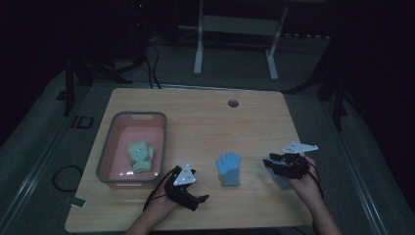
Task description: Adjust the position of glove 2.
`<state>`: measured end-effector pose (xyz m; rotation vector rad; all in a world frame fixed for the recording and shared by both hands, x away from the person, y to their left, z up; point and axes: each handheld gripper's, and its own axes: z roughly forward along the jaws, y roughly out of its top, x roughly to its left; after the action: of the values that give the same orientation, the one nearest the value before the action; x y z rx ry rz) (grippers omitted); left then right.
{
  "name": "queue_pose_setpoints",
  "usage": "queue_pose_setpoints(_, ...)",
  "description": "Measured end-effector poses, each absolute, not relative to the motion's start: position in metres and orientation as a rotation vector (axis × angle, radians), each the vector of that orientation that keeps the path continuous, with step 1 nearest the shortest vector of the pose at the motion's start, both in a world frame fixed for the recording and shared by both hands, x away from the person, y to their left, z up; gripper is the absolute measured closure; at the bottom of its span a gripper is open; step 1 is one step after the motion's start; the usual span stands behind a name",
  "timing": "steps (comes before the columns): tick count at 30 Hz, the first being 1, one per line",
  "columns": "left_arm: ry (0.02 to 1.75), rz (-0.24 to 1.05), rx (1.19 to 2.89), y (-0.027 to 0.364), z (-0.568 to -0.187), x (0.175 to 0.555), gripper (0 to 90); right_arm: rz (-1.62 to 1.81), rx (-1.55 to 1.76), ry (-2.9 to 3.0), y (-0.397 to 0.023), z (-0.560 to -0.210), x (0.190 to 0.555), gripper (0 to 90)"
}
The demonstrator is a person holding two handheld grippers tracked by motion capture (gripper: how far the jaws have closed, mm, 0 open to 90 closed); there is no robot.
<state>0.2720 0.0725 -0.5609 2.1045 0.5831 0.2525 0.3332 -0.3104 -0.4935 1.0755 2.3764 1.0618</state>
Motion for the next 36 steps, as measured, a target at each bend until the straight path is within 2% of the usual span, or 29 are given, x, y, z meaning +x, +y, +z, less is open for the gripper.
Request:
queue_pose_setpoints(9,0.586,0.246,2.108,0.072,-0.562,0.272,2.3,0.978,1.158,2.375,-0.347,-0.51,0.331,66.8)
queue_pose_setpoints(18,0.588,0.244,2.111,0.072,-0.563,0.273,2.3,0.972,1.202,2.365,-0.367,-0.535,0.335,65.5)
queue_pose_setpoints(24,0.587,0.245,2.114,0.072,-0.563,0.273,2.3,0.943,1.152,2.367,-0.366,-0.547,0.334,63.9)
queue_pose_setpoints(27,0.583,0.247,2.122,0.071,-0.563,0.273,2.3,0.947,1.138,2.347,-0.363,-0.549,0.332,71.5)
queue_pose_setpoints(28,0.583,0.247,2.122,0.071,-0.563,0.273,2.3,0.947,1.138,2.347,-0.363,-0.549,0.332,71.5)
queue_pose_setpoints(30,0.583,0.249,2.121,0.071,-0.563,0.272,2.3,0.943,1.148,2.33,-0.361,-0.549,0.33,81.7)
queue_pose_setpoints(36,0.583,0.248,2.12,0.071,-0.563,0.272,2.3,0.9,1.222,2.293,-0.352,-0.547,0.327,85.6)
